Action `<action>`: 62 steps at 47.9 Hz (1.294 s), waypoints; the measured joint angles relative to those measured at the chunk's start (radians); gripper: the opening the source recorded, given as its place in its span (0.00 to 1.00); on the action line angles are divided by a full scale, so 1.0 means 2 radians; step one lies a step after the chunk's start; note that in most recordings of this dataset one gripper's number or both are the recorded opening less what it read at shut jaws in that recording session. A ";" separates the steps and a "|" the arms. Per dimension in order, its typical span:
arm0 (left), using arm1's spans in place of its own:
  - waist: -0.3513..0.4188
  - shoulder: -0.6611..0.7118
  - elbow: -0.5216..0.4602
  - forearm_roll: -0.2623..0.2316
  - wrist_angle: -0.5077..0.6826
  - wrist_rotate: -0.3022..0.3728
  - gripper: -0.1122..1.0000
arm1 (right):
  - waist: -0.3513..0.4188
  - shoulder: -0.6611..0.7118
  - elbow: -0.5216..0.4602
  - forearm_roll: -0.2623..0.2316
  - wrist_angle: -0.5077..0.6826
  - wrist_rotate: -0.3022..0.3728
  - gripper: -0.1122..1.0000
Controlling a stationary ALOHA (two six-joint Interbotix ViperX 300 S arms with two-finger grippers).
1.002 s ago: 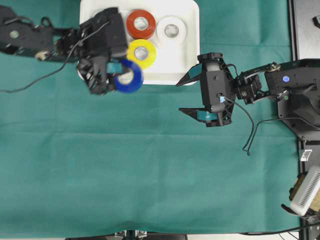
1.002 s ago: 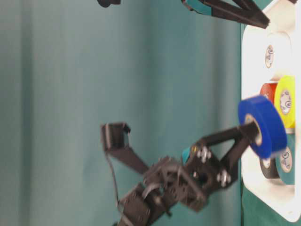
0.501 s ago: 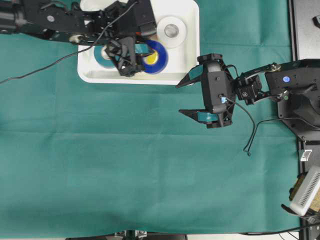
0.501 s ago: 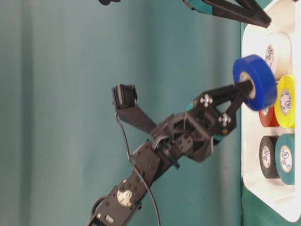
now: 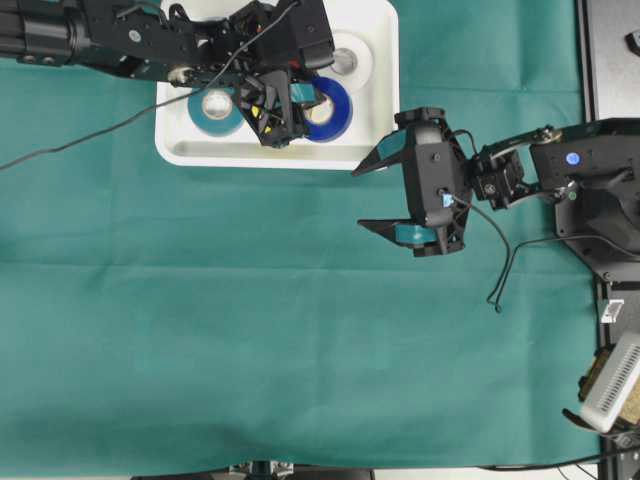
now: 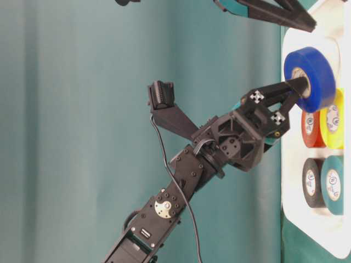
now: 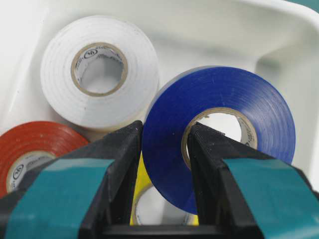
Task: Put the tape alternately from left to right into the white case.
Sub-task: 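Release the blue roll beside the white roll and withdraw the left gripper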
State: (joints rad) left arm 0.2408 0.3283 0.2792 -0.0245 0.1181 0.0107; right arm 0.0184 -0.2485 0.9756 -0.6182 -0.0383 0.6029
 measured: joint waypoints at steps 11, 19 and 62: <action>0.000 0.002 -0.007 0.001 -0.002 0.000 0.16 | 0.000 0.000 0.000 0.000 0.000 0.000 0.83; -0.001 0.001 -0.007 0.001 -0.002 0.000 0.53 | 0.000 0.000 0.000 0.000 0.001 0.000 0.83; -0.016 -0.067 0.057 0.001 -0.002 -0.002 0.78 | 0.000 0.000 0.000 0.000 0.000 0.000 0.83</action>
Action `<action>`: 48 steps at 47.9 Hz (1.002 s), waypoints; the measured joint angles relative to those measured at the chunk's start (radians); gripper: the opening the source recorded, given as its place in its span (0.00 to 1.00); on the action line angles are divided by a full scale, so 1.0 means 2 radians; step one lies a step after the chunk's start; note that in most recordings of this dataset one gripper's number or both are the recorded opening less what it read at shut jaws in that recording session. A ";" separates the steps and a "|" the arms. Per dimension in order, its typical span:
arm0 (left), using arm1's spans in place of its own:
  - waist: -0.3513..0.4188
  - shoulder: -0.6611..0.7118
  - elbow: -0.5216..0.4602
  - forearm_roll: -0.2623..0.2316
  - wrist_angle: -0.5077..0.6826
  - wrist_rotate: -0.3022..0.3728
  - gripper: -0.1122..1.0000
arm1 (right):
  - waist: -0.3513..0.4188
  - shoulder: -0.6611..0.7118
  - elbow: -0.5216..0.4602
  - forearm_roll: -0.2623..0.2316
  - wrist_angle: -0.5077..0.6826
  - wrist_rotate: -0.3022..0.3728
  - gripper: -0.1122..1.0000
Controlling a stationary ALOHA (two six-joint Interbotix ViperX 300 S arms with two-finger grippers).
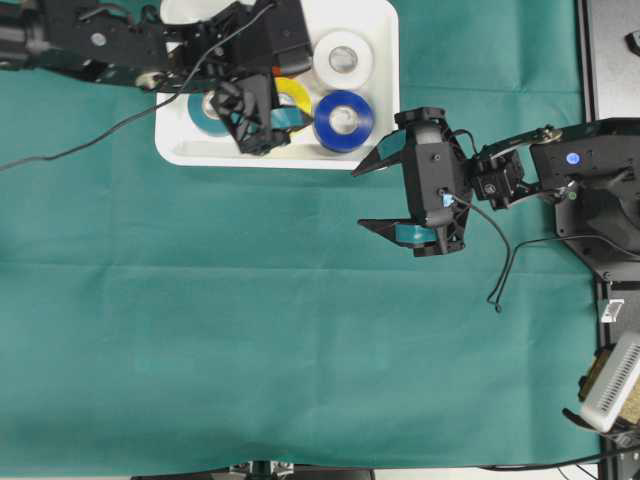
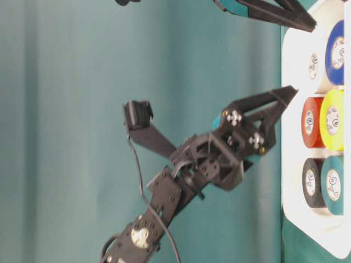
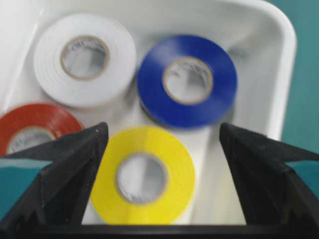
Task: Put the tape alternately from left to right into the white case.
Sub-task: 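Release the blue roll beside the white roll and withdraw the left gripper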
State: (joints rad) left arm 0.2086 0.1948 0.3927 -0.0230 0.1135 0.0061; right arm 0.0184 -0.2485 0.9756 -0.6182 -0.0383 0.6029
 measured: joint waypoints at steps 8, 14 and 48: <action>-0.011 -0.023 0.028 0.000 0.000 0.000 0.78 | 0.000 0.000 0.000 0.000 0.001 0.000 0.83; -0.020 -0.038 0.047 0.000 0.000 0.000 0.78 | 0.001 0.000 0.001 0.000 0.000 0.000 0.83; -0.099 -0.123 0.146 -0.001 -0.001 -0.002 0.78 | 0.001 0.000 0.005 0.000 0.000 0.000 0.83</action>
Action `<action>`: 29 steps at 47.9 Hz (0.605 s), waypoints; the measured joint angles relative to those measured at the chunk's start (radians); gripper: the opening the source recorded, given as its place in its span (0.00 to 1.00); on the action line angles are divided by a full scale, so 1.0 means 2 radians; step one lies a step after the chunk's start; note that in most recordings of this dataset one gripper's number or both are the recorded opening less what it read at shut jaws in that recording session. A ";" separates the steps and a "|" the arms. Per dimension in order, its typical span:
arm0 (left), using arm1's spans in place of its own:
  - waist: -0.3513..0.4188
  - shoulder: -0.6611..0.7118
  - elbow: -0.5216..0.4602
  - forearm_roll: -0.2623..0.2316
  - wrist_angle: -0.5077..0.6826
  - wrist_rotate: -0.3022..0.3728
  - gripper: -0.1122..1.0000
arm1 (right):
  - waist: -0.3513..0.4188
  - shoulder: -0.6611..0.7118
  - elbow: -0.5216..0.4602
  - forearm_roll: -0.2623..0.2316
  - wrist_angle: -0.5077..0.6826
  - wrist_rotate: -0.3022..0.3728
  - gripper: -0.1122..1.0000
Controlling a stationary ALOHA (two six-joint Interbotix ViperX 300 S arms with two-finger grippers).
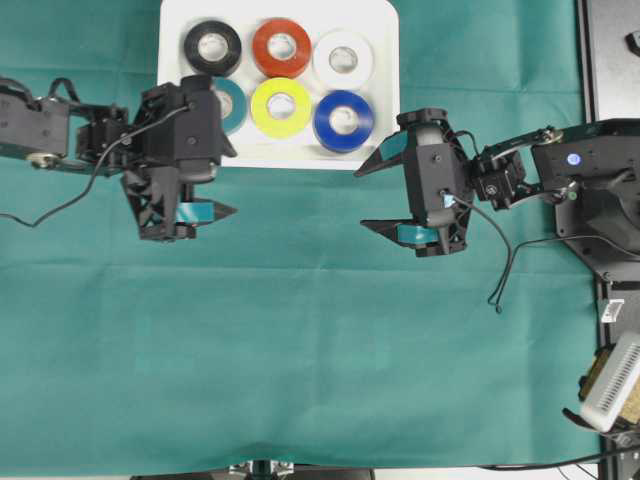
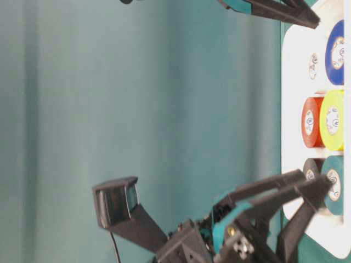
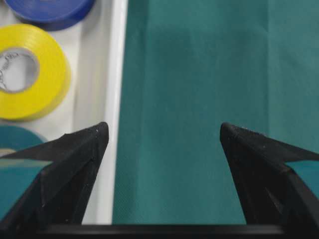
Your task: Put the tape alternately from left to right into the white case.
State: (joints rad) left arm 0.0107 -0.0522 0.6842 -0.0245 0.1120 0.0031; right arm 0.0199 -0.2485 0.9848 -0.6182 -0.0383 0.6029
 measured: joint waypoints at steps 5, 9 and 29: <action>-0.002 -0.008 0.010 0.001 -0.002 0.000 0.78 | -0.001 0.000 0.000 0.000 0.000 0.000 0.83; -0.005 -0.013 0.018 0.001 -0.002 0.000 0.78 | 0.000 0.000 0.001 0.000 0.000 0.000 0.83; -0.010 -0.022 0.040 0.001 -0.024 0.000 0.78 | -0.001 0.000 0.002 0.000 0.001 0.000 0.83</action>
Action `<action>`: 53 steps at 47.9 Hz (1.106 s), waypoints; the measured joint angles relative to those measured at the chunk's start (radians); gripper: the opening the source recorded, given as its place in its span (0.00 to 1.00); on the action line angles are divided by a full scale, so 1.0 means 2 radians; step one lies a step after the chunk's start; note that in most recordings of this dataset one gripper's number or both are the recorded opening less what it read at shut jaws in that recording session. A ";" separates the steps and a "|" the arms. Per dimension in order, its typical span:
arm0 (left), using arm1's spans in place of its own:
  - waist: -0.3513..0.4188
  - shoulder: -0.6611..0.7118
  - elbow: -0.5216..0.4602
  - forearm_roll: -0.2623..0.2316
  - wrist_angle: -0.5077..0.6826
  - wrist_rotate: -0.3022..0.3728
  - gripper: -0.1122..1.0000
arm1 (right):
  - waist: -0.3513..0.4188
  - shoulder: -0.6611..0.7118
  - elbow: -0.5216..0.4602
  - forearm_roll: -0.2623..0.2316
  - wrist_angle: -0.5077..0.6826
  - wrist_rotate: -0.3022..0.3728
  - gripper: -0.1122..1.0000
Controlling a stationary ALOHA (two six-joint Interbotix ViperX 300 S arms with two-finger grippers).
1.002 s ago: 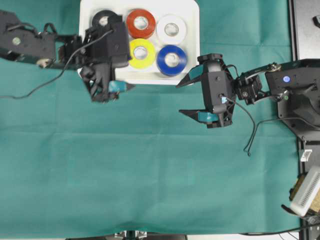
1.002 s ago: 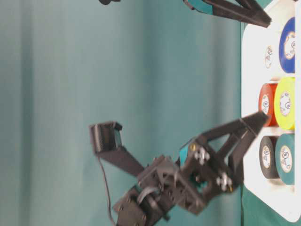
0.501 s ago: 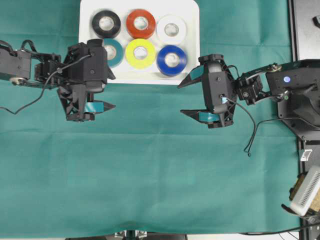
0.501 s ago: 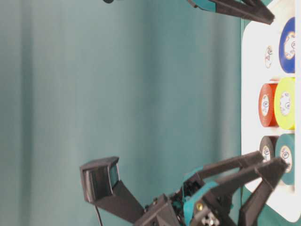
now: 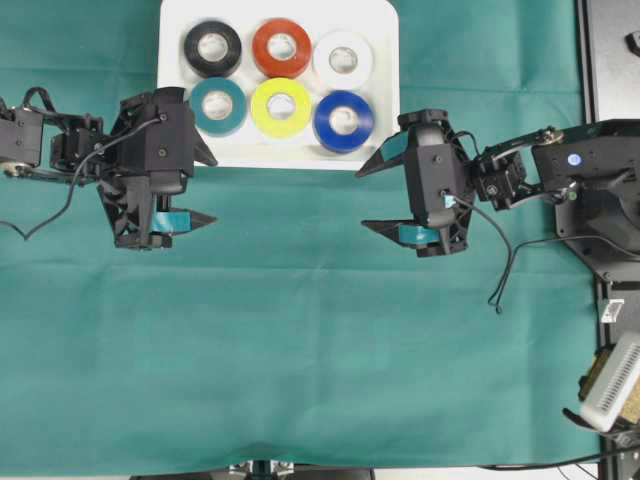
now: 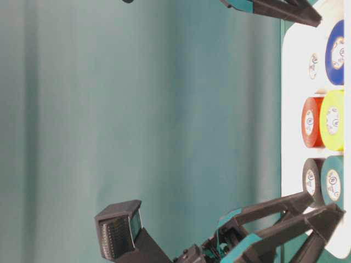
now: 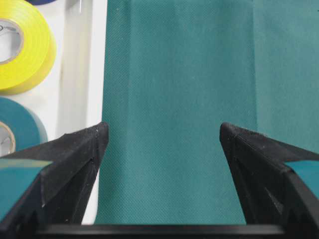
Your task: Put the tape alternately from left to right into the white case.
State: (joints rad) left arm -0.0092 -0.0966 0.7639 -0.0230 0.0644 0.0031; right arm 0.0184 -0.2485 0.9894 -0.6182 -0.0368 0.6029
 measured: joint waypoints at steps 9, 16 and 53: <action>0.000 -0.009 0.005 0.000 -0.002 0.000 0.78 | 0.001 -0.006 0.004 0.000 0.000 0.000 0.83; -0.001 -0.026 0.016 0.000 -0.001 -0.001 0.78 | 0.000 -0.021 0.011 -0.001 0.000 0.000 0.83; -0.001 -0.159 0.130 0.000 -0.068 0.000 0.78 | 0.000 -0.102 0.050 0.000 0.001 0.000 0.83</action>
State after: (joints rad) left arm -0.0107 -0.4142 1.0232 -0.0230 -0.0721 0.0031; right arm 0.0184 -0.4525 1.0891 -0.6182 -0.0353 0.6029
